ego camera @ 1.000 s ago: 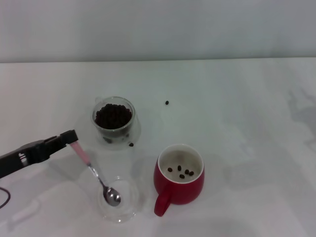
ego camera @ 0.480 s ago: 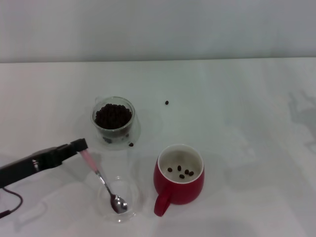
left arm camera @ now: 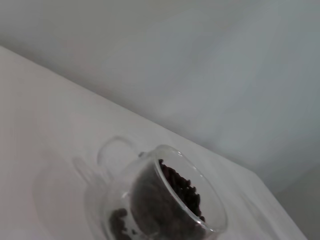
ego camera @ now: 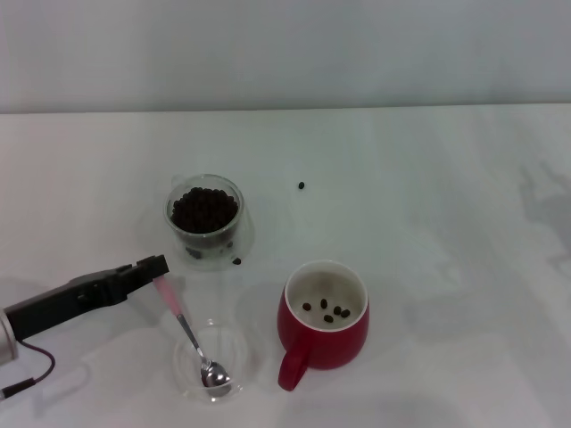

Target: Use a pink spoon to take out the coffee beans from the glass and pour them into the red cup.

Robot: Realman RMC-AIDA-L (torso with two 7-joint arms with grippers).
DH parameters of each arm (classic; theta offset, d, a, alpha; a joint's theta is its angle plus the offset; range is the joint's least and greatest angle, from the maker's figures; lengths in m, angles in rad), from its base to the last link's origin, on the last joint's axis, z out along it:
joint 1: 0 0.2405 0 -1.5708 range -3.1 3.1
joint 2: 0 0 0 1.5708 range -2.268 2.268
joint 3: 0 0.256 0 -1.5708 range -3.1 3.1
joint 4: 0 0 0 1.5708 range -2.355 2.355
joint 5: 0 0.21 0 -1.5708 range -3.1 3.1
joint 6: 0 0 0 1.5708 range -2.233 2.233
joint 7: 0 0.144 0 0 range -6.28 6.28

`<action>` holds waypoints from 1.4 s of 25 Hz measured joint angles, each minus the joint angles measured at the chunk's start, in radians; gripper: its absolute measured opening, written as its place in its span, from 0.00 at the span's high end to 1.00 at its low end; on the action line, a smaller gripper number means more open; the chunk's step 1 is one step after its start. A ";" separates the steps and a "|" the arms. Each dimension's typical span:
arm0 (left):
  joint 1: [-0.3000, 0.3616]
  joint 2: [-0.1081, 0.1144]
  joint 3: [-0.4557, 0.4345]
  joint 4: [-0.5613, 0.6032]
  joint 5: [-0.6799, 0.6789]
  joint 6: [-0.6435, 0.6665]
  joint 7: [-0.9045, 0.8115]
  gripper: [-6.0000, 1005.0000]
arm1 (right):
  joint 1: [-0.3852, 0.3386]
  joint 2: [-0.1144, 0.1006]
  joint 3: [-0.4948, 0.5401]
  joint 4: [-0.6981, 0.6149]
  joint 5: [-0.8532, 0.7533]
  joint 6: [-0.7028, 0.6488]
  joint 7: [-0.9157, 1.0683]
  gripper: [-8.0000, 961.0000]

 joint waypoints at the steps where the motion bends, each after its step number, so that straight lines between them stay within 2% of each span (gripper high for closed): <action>1: 0.001 0.000 0.000 0.000 -0.003 0.006 0.004 0.86 | 0.001 0.000 0.000 0.000 0.000 0.001 0.000 0.61; 4: 0.008 0.000 -0.004 -0.001 -0.019 0.025 0.024 0.85 | 0.004 0.000 0.000 0.000 0.000 0.003 0.003 0.61; 13: 0.035 0.000 -0.043 0.008 -0.043 0.040 0.126 0.49 | 0.009 0.000 0.000 -0.001 0.000 0.003 0.039 0.61; 15: 0.050 0.001 -0.089 0.011 -0.048 0.025 0.210 0.39 | 0.009 0.000 0.000 0.000 0.000 0.001 0.039 0.61; 19: 0.064 0.000 -0.140 0.011 -0.051 0.002 0.290 0.31 | 0.006 0.001 -0.009 0.011 -0.006 -0.029 0.039 0.61; 20: 0.083 -0.004 -0.191 0.010 -0.073 -0.027 0.388 0.28 | 0.006 0.001 -0.012 0.015 -0.008 -0.041 0.039 0.61; 23: 0.107 -0.007 -0.220 0.001 -0.142 -0.048 0.525 0.22 | 0.001 0.002 -0.013 0.029 -0.010 -0.076 0.039 0.60; 24: 0.107 -0.007 -0.220 0.001 -0.142 -0.048 0.525 0.22 | -0.002 0.001 -0.014 0.032 -0.011 -0.086 0.038 0.60; 25: 0.125 -0.009 -0.223 -0.015 -0.220 -0.049 0.643 0.22 | -0.005 0.001 -0.014 0.036 -0.011 -0.094 0.038 0.60; 30: 0.131 -0.009 -0.223 -0.109 -0.438 -0.040 0.906 0.22 | -0.013 0.001 -0.015 0.048 -0.011 -0.101 0.020 0.60; 35: 0.122 -0.010 -0.223 -0.173 -0.613 -0.018 1.081 0.22 | -0.011 -0.001 -0.007 0.038 -0.006 -0.089 -0.020 0.60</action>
